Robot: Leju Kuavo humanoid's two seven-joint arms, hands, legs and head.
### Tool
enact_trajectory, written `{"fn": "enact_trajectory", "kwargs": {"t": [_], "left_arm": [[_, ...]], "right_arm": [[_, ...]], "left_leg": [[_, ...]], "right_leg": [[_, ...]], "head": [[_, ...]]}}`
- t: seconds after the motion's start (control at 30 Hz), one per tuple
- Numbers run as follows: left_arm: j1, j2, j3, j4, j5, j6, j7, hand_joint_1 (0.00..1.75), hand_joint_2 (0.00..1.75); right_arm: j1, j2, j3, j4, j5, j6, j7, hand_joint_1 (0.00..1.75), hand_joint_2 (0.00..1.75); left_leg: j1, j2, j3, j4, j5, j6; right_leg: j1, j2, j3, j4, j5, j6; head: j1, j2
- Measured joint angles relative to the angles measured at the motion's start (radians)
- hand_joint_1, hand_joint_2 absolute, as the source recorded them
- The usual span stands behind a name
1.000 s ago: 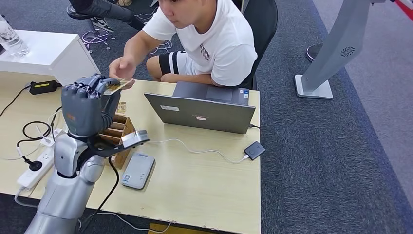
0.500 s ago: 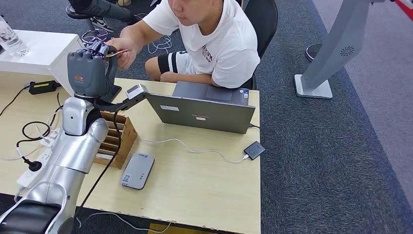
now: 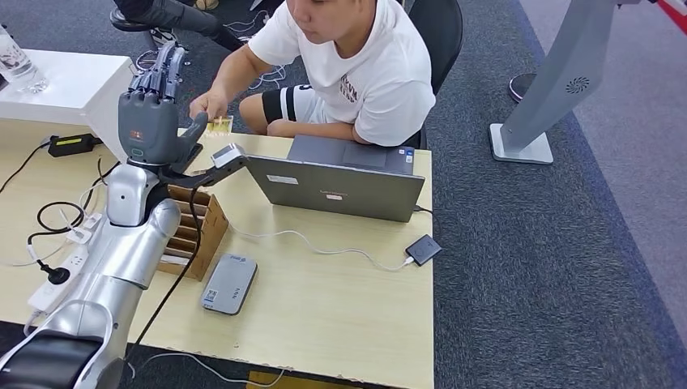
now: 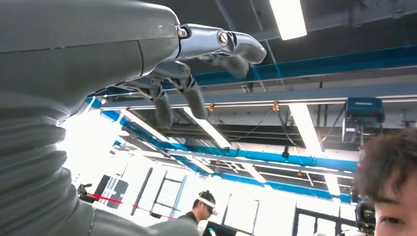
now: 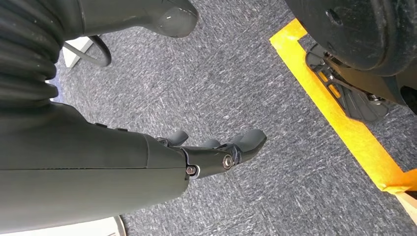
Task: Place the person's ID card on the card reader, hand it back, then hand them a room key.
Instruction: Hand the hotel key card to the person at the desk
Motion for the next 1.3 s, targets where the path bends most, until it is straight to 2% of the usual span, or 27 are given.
{"fn": "enact_trajectory", "kwargs": {"t": [0.1,0.2,0.3,0.43,0.53,0.63,0.7,0.73,0.83,1.0,1.17,1.3], "left_arm": [[0.043,0.003,0.02,-0.034,0.043,0.0,-0.072,0.0,1.75],[0.147,0.003,0.051,-0.138,0.126,0.001,-0.176,0.0,1.75],[0.296,0.003,0.084,-0.289,0.185,0.001,-0.255,0.0,1.75],[0.562,0.002,0.149,-0.522,0.235,0.001,-0.329,0.0,1.75],[0.763,0.003,0.207,-0.659,0.231,0.001,-0.334,0.0,1.75],[0.887,0.005,0.252,-0.743,0.218,-0.01,-0.32,0.0,1.75],[0.935,0.022,0.264,-0.775,0.181,-0.09,-0.243,0.0,1.75],[0.954,0.04,0.266,-0.783,0.156,-0.166,-0.182,0.0,1.75],[0.985,0.104,0.274,-0.788,0.099,-0.38,-0.031,0.0,1.75],[0.941,0.211,0.277,-0.719,-0.017,-0.608,0.106,0.0,1.75],[0.819,0.29,0.245,-0.587,-0.04,-0.693,0.114,0.0,1.75],[0.712,0.31,0.192,-0.503,-0.042,-0.7,0.109,0.0,1.75]], "right_arm": [[0.004,0.0,0.0,0.0,-0.004,-0.004,-0.005,0.0,1.75],[0.016,0.0,-0.001,0.0,-0.016,-0.014,-0.009,0.0,1.75],[0.031,0.0,-0.004,0.001,-0.033,-0.022,-0.013,0.0,1.75],[0.052,0.0,-0.024,0.002,-0.07,-0.037,-0.007,0.0,1.75],[0.069,0.001,-0.042,0.006,-0.09,-0.054,0.003,0.0,1.75],[0.077,0.001,-0.056,0.01,-0.096,-0.059,0.006,0.0,1.75],[0.079,0.001,-0.063,0.011,-0.104,-0.05,0.01,0.0,1.75],[0.08,0.001,-0.067,0.011,-0.108,-0.044,0.012,0.0,1.75],[0.083,0.001,-0.076,0.014,-0.112,-0.03,0.012,0.0,1.75],[0.085,0.001,-0.079,0.017,-0.11,-0.013,0.013,0.0,1.75],[0.08,0.001,-0.079,0.017,-0.105,0.003,0.006,0.0,1.75],[0.073,0.001,-0.079,0.017,-0.104,0.003,0.018,0.0,1.75]], "left_leg": [[0.0,0.0,0.0,0.0,0.0,0.0],[0.0,0.001,0.0,0.0,-0.001,0.0],[0.0,0.001,-0.001,-0.001,-0.002,0.0],[-0.001,0.005,0.0,-0.002,-0.006,0.0],[-0.001,0.005,0.0,-0.002,-0.008,-0.001],[-0.001,0.003,0.0,-0.002,-0.008,0.0],[-0.001,0.002,0.0,-0.002,-0.008,0.0],[-0.001,0.002,0.0,-0.002,-0.008,0.0],[0.0,0.002,0.0,-0.002,-0.007,-0.001],[0.0,-0.001,0.001,-0.002,-0.005,-0.001],[0.0,-0.001,0.001,-0.002,-0.003,-0.002],[0.0,-0.001,0.0,-0.002,-0.003,-0.001]], "right_leg": [[0.0,0.0,0.0,0.0,0.0,0.0],[0.0,0.001,-0.001,0.0,-0.001,0.0],[0.0,0.001,-0.001,0.0,-0.002,0.0],[-0.001,0.005,-0.001,0.0,-0.005,0.001],[-0.001,0.004,-0.002,-0.001,-0.007,0.002],[-0.001,0.002,-0.002,-0.001,-0.008,0.002],[-0.001,0.002,-0.001,-0.001,-0.008,0.002],[-0.001,0.002,-0.001,-0.001,-0.008,0.002],[0.0,0.001,-0.002,0.0,-0.008,0.002],[0.0,-0.001,-0.002,0.0,-0.007,0.001],[0.0,-0.001,0.0,0.0,-0.005,0.0],[0.0,-0.001,0.0,0.0,-0.004,0.001]], "head": [[0.0,0.0],[0.0,0.0],[0.0,0.0],[0.0,0.0],[-0.001,0.0],[-0.001,0.0],[0.0,0.0],[-0.001,0.0],[-0.001,0.0],[-0.001,0.0],[-0.001,0.0],[0.0,0.0]]}}
